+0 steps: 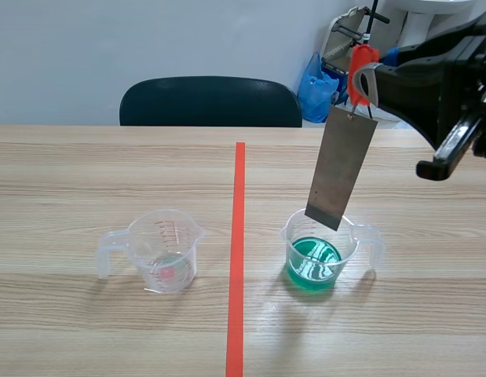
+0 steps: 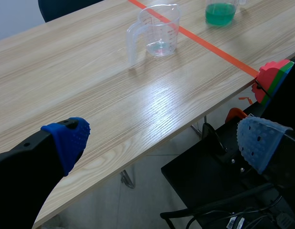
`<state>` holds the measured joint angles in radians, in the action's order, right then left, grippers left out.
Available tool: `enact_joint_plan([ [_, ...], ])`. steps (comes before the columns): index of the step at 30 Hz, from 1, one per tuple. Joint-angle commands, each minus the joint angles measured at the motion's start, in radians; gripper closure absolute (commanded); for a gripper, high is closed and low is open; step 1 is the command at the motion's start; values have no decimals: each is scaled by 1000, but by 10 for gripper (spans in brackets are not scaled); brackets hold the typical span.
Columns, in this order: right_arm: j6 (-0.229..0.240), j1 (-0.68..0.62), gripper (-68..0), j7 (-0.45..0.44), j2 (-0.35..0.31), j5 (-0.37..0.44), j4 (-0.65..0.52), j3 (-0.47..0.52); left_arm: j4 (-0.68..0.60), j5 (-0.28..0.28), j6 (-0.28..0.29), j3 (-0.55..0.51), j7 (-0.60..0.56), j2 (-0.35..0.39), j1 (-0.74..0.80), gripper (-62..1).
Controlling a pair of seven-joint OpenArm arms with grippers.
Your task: Do the redox reaction experiment
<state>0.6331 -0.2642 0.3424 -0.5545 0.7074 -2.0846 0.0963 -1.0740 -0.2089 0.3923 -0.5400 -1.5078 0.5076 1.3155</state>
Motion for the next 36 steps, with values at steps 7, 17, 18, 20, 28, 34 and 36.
enact_joint_plan([
  [7,-3,10,-6,-15,-7,12,-19,8,-11,6,-2,-3,-44,6,1,-623],
  [17,-3,10,-6,-15,-7,12,-19,8,-11,6,-2,-3,-44,6,1,-623],
  [18,-3,10,-6,-15,-7,12,-19,8,-11,6,-2,-3,-44,6,1,-623],
  [20,-3,10,-6,-15,-7,12,-19,8,-11,6,-2,-3,-44,6,1,-623],
  [28,-3,18,-6,-15,-7,13,-19,0,-11,6,-2,-3,-44,6,1,-623],
  [34,-4,56,-6,-14,-7,13,-19,-38,-11,6,-2,-3,-44,6,1,-623],
  [36,-4,82,-6,-13,-5,13,-19,-60,-5,6,-2,-3,-41,5,1,-623],
])
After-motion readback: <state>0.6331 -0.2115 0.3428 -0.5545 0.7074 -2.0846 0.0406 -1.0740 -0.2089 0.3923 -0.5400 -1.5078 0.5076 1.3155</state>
